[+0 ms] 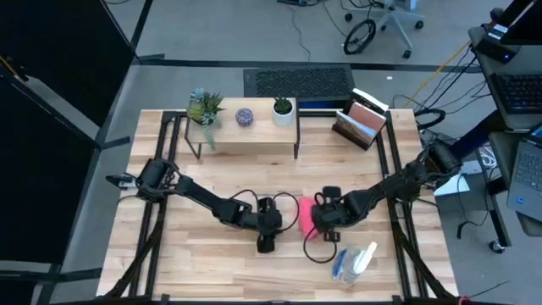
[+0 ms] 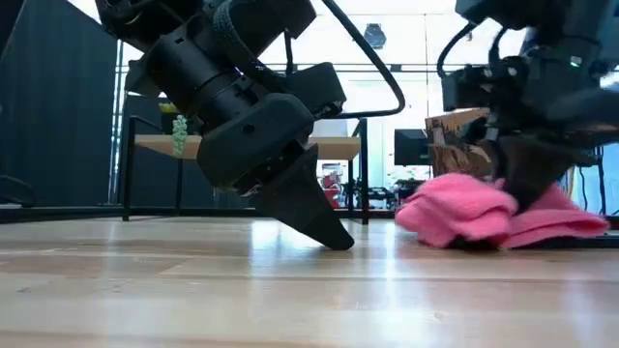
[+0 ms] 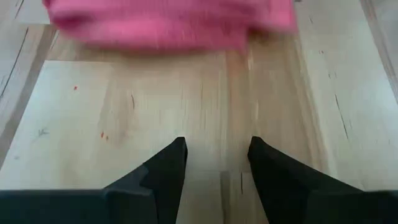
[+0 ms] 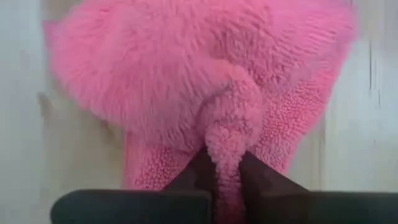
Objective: Apply microfiber cloth
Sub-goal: Wipe the front of the cellphone using the pink microfiber cloth
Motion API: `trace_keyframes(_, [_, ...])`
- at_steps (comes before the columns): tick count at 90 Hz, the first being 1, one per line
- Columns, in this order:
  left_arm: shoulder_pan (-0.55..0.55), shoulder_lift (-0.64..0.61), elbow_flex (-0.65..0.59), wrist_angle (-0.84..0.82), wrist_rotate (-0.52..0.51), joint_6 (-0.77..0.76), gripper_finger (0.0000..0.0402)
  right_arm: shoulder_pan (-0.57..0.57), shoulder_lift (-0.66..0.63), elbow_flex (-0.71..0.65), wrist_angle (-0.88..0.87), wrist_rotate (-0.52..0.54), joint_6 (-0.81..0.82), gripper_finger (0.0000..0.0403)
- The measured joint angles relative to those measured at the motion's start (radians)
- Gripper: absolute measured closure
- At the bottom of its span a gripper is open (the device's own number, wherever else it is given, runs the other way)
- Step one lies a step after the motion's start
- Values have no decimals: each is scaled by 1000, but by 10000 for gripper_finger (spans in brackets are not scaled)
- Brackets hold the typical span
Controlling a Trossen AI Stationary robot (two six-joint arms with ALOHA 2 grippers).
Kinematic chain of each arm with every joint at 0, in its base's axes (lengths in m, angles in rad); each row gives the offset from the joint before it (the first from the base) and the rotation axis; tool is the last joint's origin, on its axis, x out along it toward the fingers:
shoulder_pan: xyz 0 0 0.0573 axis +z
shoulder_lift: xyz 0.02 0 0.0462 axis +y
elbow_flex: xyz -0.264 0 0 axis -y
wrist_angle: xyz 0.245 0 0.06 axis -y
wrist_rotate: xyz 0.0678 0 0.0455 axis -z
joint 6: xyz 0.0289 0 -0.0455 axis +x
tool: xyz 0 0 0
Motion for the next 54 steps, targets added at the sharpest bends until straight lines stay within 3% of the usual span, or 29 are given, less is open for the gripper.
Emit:
trace_keyframes(17, [0,-1,0,0,0,0,237,-5,76,2,311,0,-75,398])
trace_keyframes(26, [0,-16,0,-9,2,1,237,-13,91,6,384,0,-120,398])
trace_keyframes(36, [0,-31,0,-20,1,1,237,-23,48,75,292,6,-156,398])
trace_keyframes(54, [0,-34,-1,-21,-4,0,237,-22,-52,187,-116,11,-132,398])
